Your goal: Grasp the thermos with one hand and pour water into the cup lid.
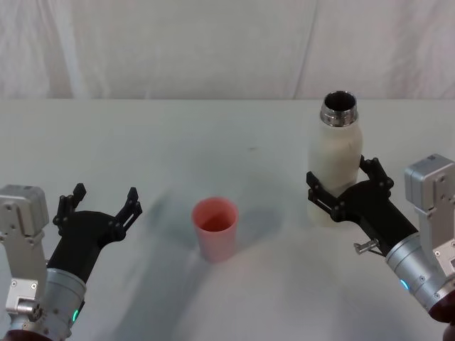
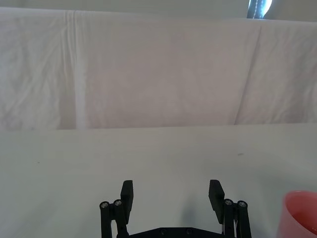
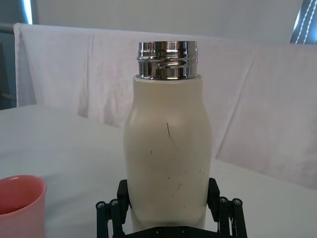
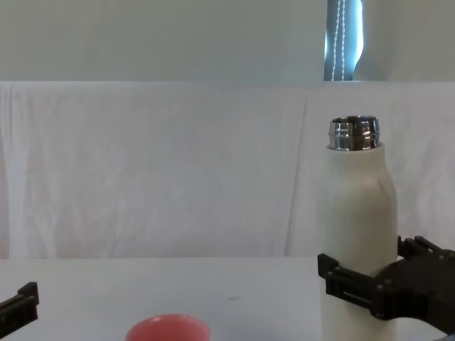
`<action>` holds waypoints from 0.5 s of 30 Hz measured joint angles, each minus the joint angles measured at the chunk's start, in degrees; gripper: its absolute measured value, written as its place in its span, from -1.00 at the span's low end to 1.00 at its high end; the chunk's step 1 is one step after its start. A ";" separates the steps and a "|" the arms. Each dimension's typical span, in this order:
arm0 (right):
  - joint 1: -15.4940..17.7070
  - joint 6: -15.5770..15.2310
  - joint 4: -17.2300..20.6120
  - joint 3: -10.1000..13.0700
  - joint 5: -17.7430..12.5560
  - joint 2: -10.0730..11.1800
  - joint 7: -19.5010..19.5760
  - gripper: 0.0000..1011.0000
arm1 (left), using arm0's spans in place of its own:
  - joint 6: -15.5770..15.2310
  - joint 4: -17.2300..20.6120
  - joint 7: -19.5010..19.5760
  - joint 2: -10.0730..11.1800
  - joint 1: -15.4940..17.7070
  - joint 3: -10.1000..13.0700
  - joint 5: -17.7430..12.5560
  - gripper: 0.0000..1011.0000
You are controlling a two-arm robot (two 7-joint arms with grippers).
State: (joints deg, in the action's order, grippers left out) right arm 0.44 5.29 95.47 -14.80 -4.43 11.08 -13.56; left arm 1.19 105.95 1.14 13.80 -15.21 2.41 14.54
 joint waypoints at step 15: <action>-0.32 0.79 -2.45 -0.19 -3.44 -0.50 -1.11 0.89 | 0.00 0.00 0.00 0.00 0.00 0.00 0.00 0.98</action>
State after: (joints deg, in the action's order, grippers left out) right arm 0.12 6.08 93.01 -14.99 -7.86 10.58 -14.67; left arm 1.19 105.95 1.14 13.81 -15.21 2.41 14.54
